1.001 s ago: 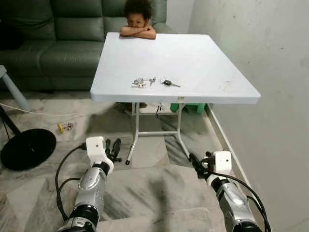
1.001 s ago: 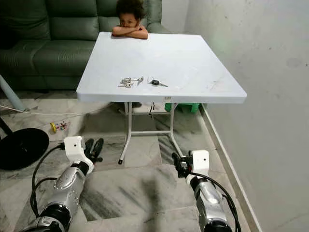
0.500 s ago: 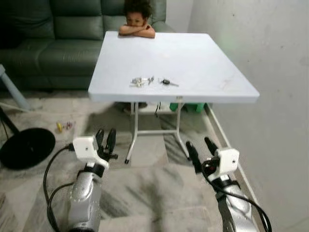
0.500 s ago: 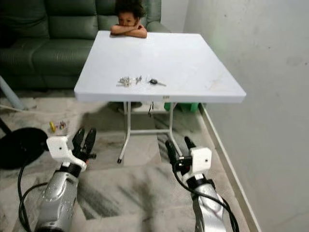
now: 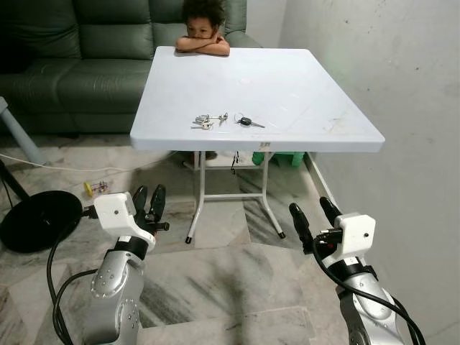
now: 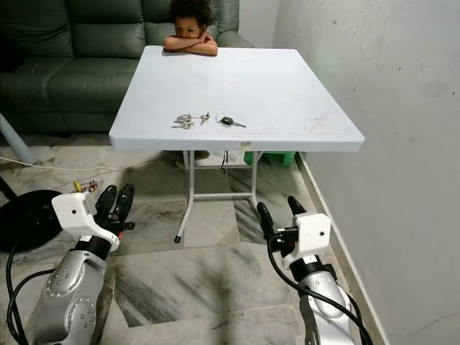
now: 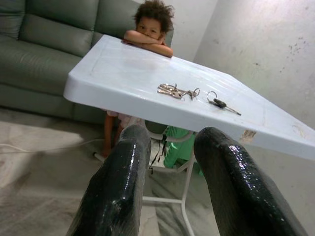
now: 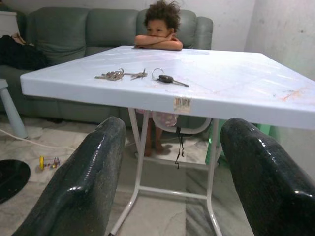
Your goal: Hang keys on a hook
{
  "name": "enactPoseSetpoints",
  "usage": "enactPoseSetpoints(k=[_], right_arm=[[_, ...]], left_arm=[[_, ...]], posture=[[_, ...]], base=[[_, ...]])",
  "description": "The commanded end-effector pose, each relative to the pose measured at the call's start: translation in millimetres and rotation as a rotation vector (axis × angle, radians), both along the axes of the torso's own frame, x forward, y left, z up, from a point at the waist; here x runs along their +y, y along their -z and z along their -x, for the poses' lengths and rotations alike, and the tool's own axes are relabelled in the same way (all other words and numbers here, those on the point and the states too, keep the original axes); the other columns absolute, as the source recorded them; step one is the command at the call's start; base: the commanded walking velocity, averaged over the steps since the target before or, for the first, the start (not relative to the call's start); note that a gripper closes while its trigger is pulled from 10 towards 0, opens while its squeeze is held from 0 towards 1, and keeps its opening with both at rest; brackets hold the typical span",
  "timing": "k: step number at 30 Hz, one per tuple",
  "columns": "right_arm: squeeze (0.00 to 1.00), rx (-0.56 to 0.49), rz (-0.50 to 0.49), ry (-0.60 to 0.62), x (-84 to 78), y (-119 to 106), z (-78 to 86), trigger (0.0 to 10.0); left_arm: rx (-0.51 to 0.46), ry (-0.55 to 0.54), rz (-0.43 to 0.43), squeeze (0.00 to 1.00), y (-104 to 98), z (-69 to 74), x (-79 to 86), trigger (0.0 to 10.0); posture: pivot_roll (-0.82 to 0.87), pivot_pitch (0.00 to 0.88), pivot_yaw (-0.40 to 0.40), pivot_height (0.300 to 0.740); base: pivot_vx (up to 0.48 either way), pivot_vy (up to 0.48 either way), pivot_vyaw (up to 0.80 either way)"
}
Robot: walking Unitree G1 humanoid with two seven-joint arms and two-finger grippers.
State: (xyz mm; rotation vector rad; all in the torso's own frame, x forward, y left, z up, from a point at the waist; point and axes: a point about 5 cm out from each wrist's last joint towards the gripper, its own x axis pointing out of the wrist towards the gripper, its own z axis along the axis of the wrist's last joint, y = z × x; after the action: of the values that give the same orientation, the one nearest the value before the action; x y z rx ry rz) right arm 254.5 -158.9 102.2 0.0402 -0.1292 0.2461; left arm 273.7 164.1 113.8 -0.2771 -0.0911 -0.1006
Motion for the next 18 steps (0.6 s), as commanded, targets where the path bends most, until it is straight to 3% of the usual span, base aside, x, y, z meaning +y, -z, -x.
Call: enactPoseSetpoints(k=[1, 14, 18], right_arm=[[0.0, -0.015, 0.01, 0.006, -1.9, -7.0, -1.9, 10.0], [0.0, 0.004, 0.042, -0.027, 3.5, -9.8, -6.9, 10.0], [0.0, 0.007, 0.051, -0.032, 4.0, -10.4, -7.7, 10.0]], left_arm=[[-0.015, 0.006, -0.011, 0.0, -7.1, -2.1, -0.6, 10.0], [0.055, 0.038, -0.016, 0.0, -2.1, -2.4, -4.5, 10.0], [0.056, 0.043, -0.012, 0.0, -2.1, -3.6, -4.9, 10.0]], posture=[[0.09, 0.0, -0.056, 0.74], [0.09, 0.0, -0.054, 0.74], [0.09, 0.0, -0.057, 0.74]], base=[[0.0, 0.0, 0.0], [0.0, 0.0, 0.0], [0.0, 0.0, 0.8]])
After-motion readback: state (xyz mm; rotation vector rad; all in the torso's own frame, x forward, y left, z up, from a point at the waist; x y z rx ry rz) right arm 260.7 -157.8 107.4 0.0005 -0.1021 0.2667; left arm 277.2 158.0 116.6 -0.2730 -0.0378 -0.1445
